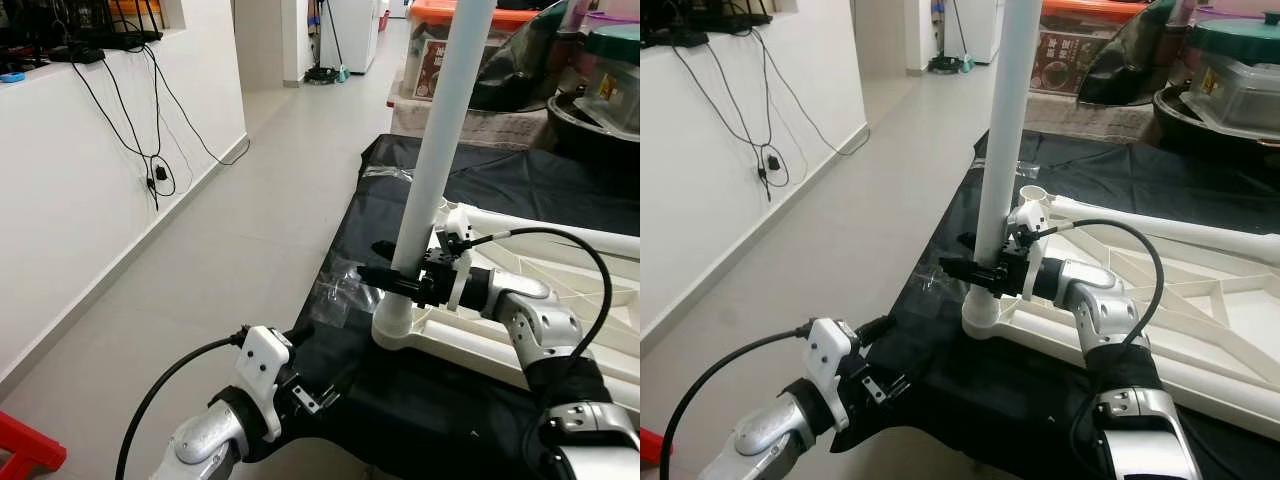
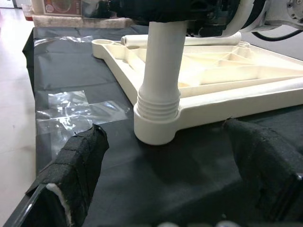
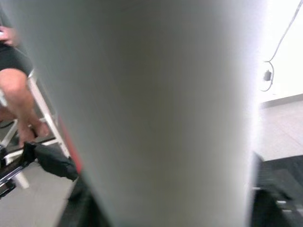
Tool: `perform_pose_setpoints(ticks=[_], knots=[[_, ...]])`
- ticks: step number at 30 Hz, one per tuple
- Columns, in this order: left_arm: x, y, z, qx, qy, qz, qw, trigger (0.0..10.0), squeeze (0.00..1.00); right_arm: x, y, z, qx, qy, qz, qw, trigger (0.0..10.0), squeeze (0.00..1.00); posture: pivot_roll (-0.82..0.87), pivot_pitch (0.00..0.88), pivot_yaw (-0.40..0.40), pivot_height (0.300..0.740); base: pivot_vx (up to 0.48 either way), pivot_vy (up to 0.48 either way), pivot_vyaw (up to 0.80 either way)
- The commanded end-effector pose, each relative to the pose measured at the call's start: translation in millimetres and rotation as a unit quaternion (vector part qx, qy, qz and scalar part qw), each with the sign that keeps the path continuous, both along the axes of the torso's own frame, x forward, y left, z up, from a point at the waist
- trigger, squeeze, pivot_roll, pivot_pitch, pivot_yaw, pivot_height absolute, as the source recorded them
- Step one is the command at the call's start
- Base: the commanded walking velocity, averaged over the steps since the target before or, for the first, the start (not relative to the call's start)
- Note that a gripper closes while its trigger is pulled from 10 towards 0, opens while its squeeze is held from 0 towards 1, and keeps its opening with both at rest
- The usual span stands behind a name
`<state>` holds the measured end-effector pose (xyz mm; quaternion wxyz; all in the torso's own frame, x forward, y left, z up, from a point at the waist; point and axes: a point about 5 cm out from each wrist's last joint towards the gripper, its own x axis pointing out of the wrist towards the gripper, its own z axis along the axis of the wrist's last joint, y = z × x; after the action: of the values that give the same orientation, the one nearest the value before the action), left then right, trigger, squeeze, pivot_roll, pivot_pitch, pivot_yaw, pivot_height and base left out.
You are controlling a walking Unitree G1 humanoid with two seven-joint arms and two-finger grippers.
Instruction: Building children table
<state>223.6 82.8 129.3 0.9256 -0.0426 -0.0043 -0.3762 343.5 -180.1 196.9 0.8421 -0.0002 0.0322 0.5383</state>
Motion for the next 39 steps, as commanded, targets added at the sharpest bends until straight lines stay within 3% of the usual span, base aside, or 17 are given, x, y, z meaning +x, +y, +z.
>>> perform_pose_setpoints(ticks=[1,8,11,16,18,19,22,23,25,26,27,30,31,32,33,34,39], knots=[[-1.5,-0.1,0.1,0.001,0.002,-0.003,1.000,10.0,0.00,-0.8,11.0,-3.8,-0.004,0.002,0.029,1.000,0.0,0.00,0.06,0.047,-0.020,0.740,0.000,0.000,0.00],[-2.8,0.1,-0.5,0.002,0.003,-0.003,1.000,10.0,0.00,0.2,10.3,-8.9,-0.007,-0.013,-0.003,1.000,0.0,0.00,0.06,0.047,-0.018,0.740,0.000,0.000,0.00],[-3.1,1.2,-0.6,0.003,0.004,0.001,1.000,10.0,0.00,13.3,7.3,-12.8,-0.012,-0.024,-0.174,0.984,0.0,0.00,0.06,0.051,-0.019,0.740,0.000,0.000,0.00],[-4.0,1.6,-1.9,0.003,0.006,0.006,1.000,10.0,0.00,20.5,-14.0,-16.0,-0.009,-0.045,-0.450,0.892,0.0,0.00,0.06,0.050,-0.019,0.740,0.000,0.000,0.00],[-4.3,1.2,-2.1,0.003,0.007,0.005,1.000,10.0,0.00,14.8,-25.2,-21.7,-0.011,-0.035,-0.540,0.841,0.0,0.00,0.05,0.051,-0.018,0.740,0.000,0.000,0.00],[-4.3,1.2,-2.1,0.003,0.007,0.005,1.000,10.0,0.00,14.8,-25.2,-21.7,-0.011,-0.035,-0.540,0.841,0.0,0.00,0.05,0.051,-0.018,0.740,0.000,0.000,0.00],[-4.7,0.3,-3.0,0.005,0.008,0.004,1.000,10.0,0.00,-8.6,-38.3,-25.8,-0.017,-0.039,-0.674,0.738,0.0,0.00,0.06,0.050,-0.018,0.740,0.000,0.000,0.00],[-4.7,0.3,-3.0,0.005,0.008,0.004,1.000,10.0,0.00,-8.6,-38.3,-25.8,-0.017,-0.039,-0.674,0.738,0.0,0.00,0.06,0.050,-0.018,0.740,0.000,0.000,0.00],[-5.0,0.1,-3.3,0.005,0.008,0.004,1.000,10.0,0.00,-24.4,-35.7,-26.4,-0.002,-0.019,-0.732,0.681,0.0,0.00,0.06,0.048,-0.021,0.740,0.000,0.000,0.00],[-5.0,0.1,-3.3,0.005,0.008,0.004,1.000,10.0,0.00,-24.4,-35.7,-26.4,-0.002,-0.019,-0.732,0.681,0.0,0.00,0.06,0.048,-0.021,0.740,0.000,0.000,0.00],[-5.1,0.0,-3.4,0.005,0.008,0.004,1.000,10.0,0.00,-28.1,-32.0,-26.2,0.003,-0.013,-0.747,0.664,0.0,0.00,0.06,0.048,-0.021,0.740,0.000,0.000,0.00],[-5.3,-0.3,-3.6,0.005,0.008,0.004,1.000,10.0,0.00,-28.5,-26.7,-25.5,0.007,-0.009,-0.752,0.659,0.0,0.00,0.05,0.046,-0.022,0.740,0.000,0.000,0.00],[-5.4,-0.5,-3.6,0.005,0.008,0.004,1.000,10.0,0.00,-26.9,-18.7,-24.5,0.013,-0.007,-0.753,0.657,3.7,0.00,0.05,0.046,-0.022,0.740,0.000,0.000,0.00],[-5.4,-0.5,-3.6,0.005,0.008,0.004,1.000,10.0,0.00,-26.9,-18.7,-24.5,0.013,-0.007,-0.753,0.657,3.7,0.00,0.05,0.046,-0.022,0.740,0.000,0.000,0.00],[-5.4,-1.3,-3.7,0.005,0.008,0.003,1.000,10.0,0.00,-22.5,-7.8,-21.6,0.032,-0.018,-0.732,0.680,10.0,0.62,0.05,0.041,-0.025,0.740,0.000,0.000,0.00],[-5.8,-2.0,-4.0,0.004,0.008,0.003,1.000,10.0,0.00,-20.6,0.0,-19.8,0.048,-0.024,-0.718,0.694,10.0,1.00,0.05,0.040,-0.022,0.740,0.000,0.000,0.00],[-5.9,-2.9,-4.4,0.003,0.009,0.003,1.000,10.0,0.00,-17.0,6.4,-18.1,0.062,-0.050,-0.689,0.721,10.0,1.00,0.05,0.035,-0.026,0.740,0.000,0.000,0.00]])
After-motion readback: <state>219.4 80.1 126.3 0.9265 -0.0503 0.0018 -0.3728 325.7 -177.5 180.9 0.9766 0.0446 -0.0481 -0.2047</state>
